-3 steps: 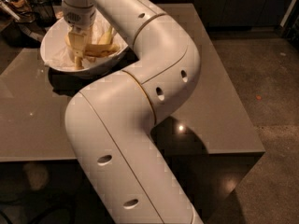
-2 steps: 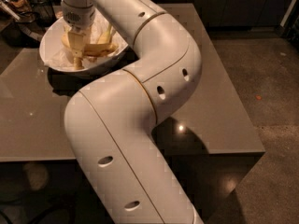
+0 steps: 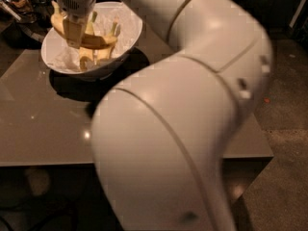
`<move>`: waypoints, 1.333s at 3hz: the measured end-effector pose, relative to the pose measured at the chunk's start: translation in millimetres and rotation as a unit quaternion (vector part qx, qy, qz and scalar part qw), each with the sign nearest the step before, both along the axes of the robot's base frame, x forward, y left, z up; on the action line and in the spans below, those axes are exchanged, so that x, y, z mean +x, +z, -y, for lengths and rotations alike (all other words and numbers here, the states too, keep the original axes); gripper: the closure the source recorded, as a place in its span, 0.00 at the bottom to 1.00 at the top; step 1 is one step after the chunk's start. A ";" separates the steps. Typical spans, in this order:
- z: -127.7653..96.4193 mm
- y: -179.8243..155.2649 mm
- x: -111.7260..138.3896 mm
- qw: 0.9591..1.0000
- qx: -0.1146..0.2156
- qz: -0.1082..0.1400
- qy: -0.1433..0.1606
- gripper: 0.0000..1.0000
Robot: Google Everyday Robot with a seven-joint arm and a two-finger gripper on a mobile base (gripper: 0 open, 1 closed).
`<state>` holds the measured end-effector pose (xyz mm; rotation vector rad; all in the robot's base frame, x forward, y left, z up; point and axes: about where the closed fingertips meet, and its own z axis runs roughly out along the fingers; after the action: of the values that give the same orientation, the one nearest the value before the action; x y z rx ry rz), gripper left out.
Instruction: Pick banana from white bowl
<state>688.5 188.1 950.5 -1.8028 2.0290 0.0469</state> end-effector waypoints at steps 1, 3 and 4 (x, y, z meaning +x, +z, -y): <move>9.4 30.4 -36.2 0.999 0.009 0.043 -0.001 1.00; 16.1 28.8 -62.6 0.999 -0.003 0.033 0.016 1.00; 11.0 27.9 -91.0 1.000 -0.012 0.017 0.021 1.00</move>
Offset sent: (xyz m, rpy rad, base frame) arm -0.0310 -0.0075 0.0285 0.0184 -0.0795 -0.0018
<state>597.6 177.1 978.3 -1.8491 1.9752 0.0033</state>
